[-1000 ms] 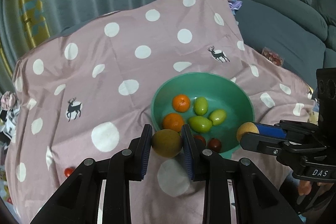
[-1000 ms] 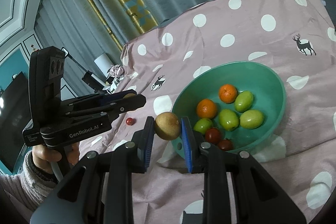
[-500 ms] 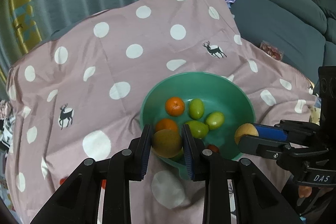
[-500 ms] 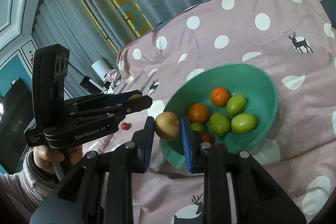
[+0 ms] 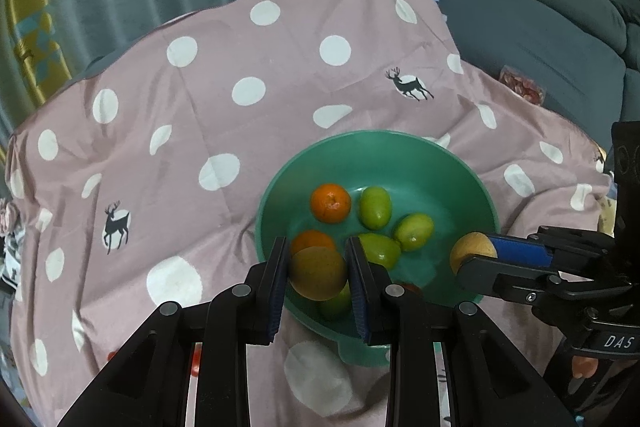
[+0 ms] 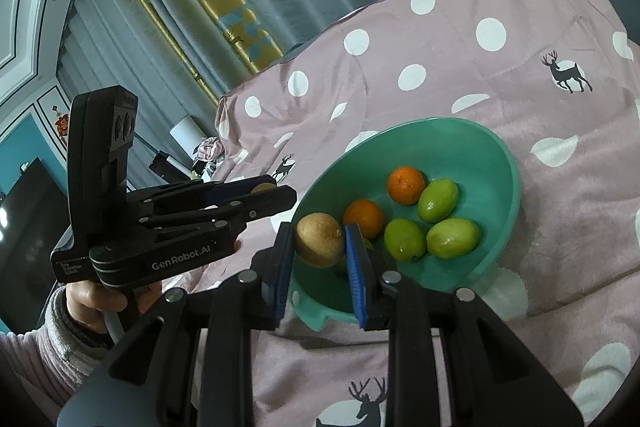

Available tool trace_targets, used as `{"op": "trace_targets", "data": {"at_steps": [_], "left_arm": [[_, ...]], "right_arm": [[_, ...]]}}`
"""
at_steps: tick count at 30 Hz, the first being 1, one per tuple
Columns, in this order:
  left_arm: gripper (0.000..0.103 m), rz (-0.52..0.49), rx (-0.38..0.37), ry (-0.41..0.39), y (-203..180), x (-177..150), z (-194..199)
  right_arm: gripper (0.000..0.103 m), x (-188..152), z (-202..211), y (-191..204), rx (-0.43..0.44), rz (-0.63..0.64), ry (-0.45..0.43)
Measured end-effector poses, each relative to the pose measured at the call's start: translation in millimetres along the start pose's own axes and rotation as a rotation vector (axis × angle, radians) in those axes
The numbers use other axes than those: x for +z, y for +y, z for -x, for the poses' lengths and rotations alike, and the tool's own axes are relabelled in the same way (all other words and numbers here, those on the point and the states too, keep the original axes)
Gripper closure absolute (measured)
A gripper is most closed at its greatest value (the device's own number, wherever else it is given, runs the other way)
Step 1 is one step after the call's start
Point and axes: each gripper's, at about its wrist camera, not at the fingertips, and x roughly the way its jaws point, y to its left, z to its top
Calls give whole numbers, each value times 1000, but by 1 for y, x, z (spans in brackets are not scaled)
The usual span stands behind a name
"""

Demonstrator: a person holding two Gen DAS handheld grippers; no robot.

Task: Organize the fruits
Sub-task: 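Lower both tan fruits into the green bowl and open both tools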

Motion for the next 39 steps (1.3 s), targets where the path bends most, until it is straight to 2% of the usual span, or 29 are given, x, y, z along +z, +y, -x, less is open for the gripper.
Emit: {"op": "trace_targets", "data": {"at_steps": [39], "left_arm": [[74, -67, 12, 71, -16, 4, -39]], "right_arm": [[77, 0, -4, -9, -75, 15, 15]]}}
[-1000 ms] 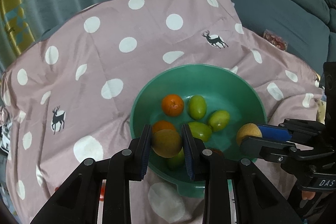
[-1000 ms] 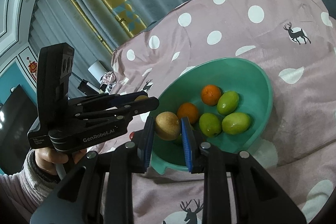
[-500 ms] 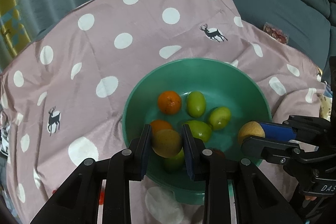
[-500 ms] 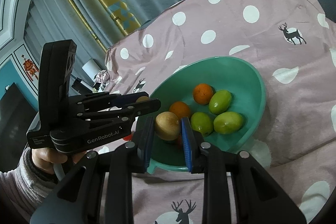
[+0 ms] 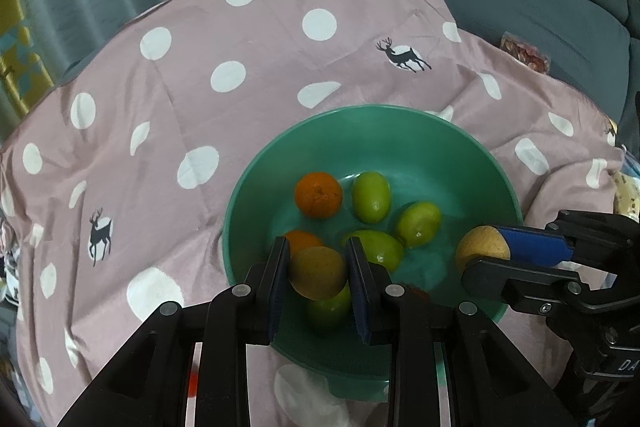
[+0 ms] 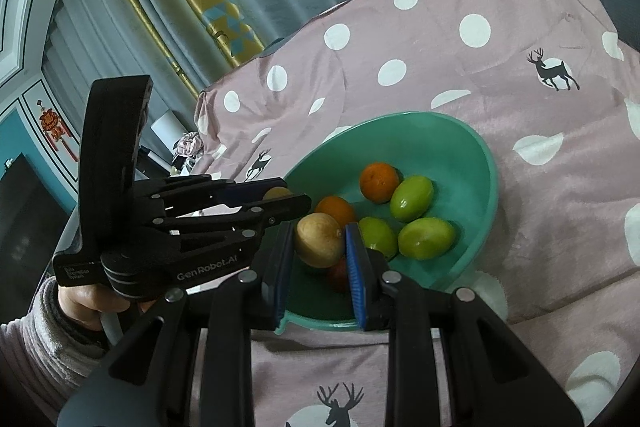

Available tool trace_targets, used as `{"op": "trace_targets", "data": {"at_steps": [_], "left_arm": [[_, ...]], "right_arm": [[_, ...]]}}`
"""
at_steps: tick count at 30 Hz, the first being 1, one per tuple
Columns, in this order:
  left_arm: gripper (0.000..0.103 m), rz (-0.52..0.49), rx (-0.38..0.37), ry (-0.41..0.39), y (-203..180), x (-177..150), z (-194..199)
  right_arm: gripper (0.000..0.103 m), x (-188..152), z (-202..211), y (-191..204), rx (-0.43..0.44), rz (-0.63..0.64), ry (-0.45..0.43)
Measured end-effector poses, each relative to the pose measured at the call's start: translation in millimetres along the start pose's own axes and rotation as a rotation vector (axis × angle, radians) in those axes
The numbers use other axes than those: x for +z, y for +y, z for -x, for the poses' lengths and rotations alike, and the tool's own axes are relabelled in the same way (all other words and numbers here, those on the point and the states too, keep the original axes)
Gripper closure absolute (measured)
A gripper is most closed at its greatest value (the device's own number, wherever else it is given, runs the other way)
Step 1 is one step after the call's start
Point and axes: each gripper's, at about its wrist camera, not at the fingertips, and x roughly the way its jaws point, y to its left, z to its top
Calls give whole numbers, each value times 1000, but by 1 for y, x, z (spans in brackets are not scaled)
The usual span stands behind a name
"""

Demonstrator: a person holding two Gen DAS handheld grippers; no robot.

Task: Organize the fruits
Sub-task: 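Lower both tan fruits into the green bowl and open both tools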

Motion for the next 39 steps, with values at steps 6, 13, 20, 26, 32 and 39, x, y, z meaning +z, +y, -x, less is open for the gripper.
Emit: {"op": "trace_targets", "data": {"at_steps": [6, 13, 20, 26, 32, 39], "left_arm": [[74, -21, 12, 2, -4, 1, -3], [74, -28, 12, 7, -6, 2, -5], [74, -33, 10, 13, -7, 3, -8], [74, -38, 13, 15, -7, 4, -9], [74, -45, 19, 18, -8, 3, -11], [74, -50, 22, 20, -9, 4, -11]], "right_arm": [[77, 1, 0, -3, -9, 1, 0], [77, 1, 0, -3, -16, 4, -1], [77, 2, -1, -5, -18, 4, 2], [77, 2, -2, -5, -21, 7, 4], [77, 2, -3, -5, -27, 12, 6], [77, 2, -4, -5, -32, 16, 10]]}}
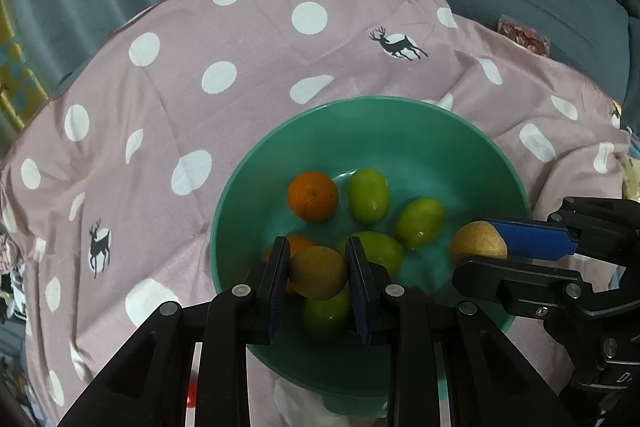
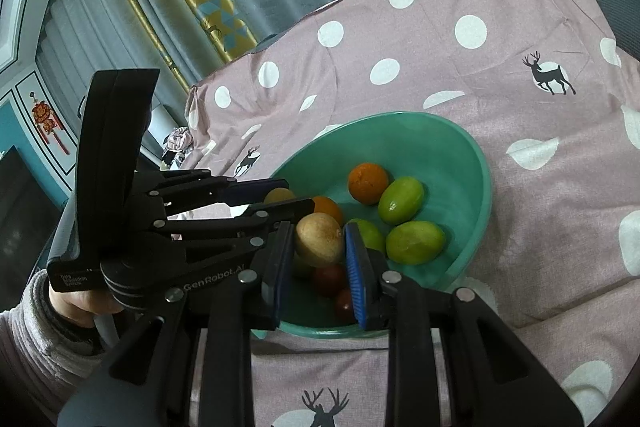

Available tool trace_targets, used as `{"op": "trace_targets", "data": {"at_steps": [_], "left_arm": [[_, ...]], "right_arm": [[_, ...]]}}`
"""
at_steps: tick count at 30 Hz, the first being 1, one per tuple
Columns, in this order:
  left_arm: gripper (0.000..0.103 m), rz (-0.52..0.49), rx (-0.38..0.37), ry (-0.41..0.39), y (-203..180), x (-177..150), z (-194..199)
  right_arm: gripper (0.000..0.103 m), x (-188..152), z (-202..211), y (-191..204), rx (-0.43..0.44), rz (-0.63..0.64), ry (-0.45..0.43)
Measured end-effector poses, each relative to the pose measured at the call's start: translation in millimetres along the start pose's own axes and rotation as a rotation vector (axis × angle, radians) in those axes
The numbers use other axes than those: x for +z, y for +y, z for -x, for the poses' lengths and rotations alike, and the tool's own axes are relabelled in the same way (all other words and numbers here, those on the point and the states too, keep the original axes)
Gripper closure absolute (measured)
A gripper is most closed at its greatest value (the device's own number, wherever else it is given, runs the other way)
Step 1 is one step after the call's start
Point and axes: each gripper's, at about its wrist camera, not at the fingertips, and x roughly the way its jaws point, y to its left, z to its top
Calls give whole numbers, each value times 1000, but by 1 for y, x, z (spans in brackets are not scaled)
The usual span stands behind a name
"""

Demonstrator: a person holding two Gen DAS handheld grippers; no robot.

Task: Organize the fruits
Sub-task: 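Lower both tan fruits into the green bowl and open both tools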

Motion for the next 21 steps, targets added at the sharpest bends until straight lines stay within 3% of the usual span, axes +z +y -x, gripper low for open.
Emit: {"op": "trace_targets", "data": {"at_steps": [21], "left_arm": [[74, -27, 20, 21, 1, -1, -9]], "right_arm": [[77, 3, -5, 6, -44, 47, 17]]}}
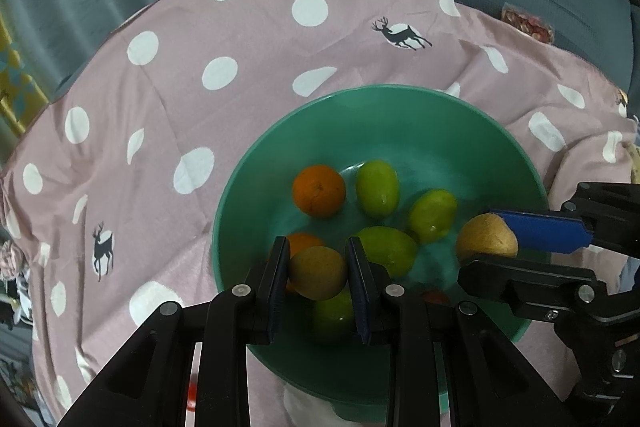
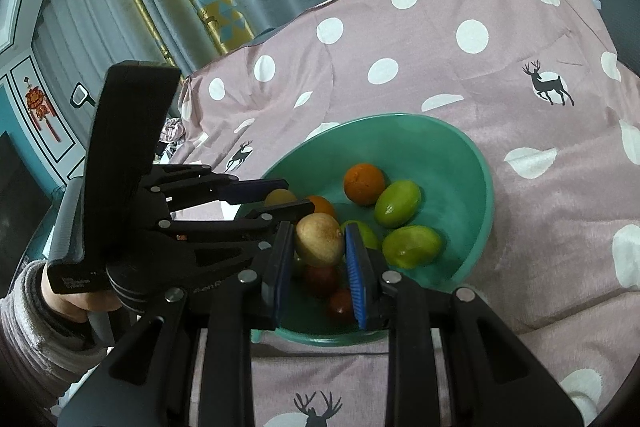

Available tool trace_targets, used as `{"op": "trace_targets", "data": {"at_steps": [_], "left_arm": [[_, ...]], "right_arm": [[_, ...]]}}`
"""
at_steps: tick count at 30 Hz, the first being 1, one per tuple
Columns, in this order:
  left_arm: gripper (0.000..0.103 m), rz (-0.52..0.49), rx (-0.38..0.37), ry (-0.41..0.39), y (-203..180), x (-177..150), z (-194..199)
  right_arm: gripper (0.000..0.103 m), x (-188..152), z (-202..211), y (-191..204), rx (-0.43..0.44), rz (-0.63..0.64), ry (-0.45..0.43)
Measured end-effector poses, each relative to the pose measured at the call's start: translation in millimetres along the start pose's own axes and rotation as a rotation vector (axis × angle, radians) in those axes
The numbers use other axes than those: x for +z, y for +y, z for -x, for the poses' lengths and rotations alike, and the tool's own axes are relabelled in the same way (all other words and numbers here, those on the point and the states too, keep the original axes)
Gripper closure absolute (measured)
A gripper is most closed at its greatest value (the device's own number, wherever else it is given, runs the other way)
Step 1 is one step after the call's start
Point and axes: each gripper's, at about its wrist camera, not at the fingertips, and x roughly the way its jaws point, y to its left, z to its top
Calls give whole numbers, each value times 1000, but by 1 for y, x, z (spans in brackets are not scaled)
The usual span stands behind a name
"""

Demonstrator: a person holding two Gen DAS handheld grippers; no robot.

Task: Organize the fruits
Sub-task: 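Lower both tan fruits into the green bowl and open both tools, then move both open tools back over the two remaining red tomatoes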

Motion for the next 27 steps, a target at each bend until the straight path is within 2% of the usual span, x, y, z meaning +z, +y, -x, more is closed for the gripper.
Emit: {"op": "trace_targets", "data": {"at_steps": [27], "left_arm": [[74, -14, 13, 9, -1, 0, -4]], "right_arm": [[74, 0, 1, 0, -23, -12, 13]]}}
